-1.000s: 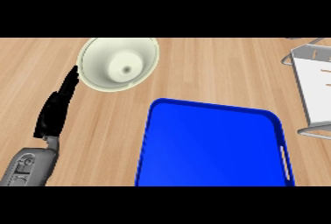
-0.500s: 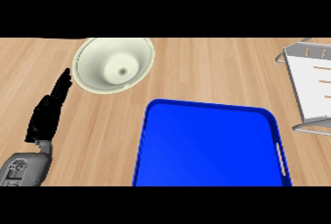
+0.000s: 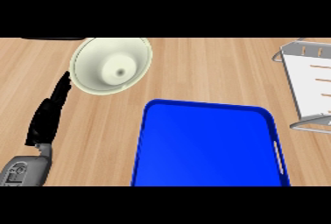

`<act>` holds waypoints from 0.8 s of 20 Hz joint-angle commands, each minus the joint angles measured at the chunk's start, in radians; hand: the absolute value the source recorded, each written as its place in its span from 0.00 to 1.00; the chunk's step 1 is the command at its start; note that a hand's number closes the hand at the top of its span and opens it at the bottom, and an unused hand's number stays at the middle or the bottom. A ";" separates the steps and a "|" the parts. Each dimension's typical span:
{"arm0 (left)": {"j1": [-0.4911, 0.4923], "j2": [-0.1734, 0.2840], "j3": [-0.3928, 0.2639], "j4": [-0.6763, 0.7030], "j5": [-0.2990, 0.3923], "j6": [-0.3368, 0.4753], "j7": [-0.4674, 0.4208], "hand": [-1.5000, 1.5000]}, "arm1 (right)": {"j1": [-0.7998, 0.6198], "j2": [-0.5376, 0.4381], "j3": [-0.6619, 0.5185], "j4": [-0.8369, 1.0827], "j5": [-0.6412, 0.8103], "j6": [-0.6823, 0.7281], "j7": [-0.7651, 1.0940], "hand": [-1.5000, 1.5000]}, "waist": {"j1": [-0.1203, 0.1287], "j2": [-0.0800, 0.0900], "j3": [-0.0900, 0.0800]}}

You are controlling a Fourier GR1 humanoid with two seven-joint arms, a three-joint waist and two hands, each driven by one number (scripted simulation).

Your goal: Pick the bell pepper from the tray and place it in the tiered basket

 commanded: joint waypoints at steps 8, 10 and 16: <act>-0.011 0.027 0.027 -0.001 0.019 -0.030 0.020 0.50 | 0.008 0.076 0.029 -0.245 0.220 -0.190 0.260 0.00 | -0.004 -0.009 -0.003; -0.005 -0.022 -0.013 -0.023 -0.018 0.017 0.038 0.50 | 0.007 0.092 0.000 -0.302 0.270 -0.164 0.261 0.00 | -0.010 -0.010 -0.002; -0.003 0.000 0.006 -0.012 -0.007 -0.003 0.035 0.50 | -0.046 0.250 -0.115 -0.551 0.364 -0.123 0.261 0.00 | -0.017 -0.017 -0.004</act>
